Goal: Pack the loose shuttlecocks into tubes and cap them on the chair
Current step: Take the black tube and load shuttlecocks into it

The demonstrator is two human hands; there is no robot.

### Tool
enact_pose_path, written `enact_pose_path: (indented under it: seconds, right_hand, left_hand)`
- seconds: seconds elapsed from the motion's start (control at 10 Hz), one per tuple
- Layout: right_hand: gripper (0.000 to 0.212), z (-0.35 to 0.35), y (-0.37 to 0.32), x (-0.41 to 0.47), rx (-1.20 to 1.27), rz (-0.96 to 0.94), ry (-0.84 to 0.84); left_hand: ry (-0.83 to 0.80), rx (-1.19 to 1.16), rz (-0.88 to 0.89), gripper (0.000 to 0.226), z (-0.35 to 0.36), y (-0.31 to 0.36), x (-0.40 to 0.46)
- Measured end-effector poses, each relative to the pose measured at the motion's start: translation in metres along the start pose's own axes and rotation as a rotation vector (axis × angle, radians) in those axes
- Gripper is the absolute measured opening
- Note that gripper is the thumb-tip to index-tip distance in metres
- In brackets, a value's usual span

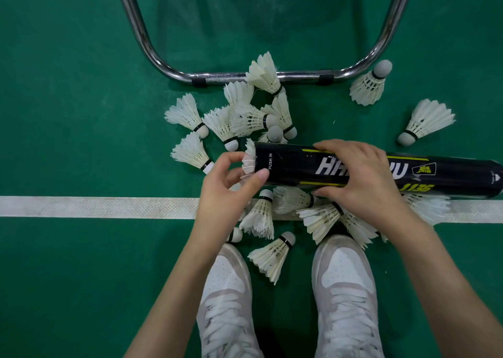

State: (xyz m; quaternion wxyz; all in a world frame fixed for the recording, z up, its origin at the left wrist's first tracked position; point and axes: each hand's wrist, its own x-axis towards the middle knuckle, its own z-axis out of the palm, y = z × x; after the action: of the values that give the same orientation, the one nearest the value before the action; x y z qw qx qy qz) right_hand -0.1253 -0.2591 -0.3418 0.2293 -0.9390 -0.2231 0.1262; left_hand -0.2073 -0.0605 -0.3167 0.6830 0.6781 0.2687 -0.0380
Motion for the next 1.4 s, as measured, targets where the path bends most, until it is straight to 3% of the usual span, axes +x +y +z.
enact_pose_path:
  seconds: [0.5, 0.8, 1.1, 1.4]
  right_hand:
    - [0.074, -0.001, -0.001, -0.001, -0.001, 0.001, 0.018]
    - [0.073, 0.002, -0.001, -0.002, -0.018, 0.000, 0.013]
    - [0.073, 0.003, -0.001, -0.003, -0.028, -0.003, -0.002]
    - [0.073, 0.004, -0.001, -0.005, -0.015, -0.004, 0.001]
  left_hand:
    - [-0.002, 0.081, 0.010, 0.029, 0.013, -0.005, 0.009]
    - [-0.133, 0.047, -0.015, 0.020, 0.010, -0.007, 0.012]
    - [-0.164, 0.073, -0.041, 0.017, 0.006, -0.012, 0.014]
    - [-0.337, 0.049, -0.030, 0.029, 0.006, -0.006, 0.018]
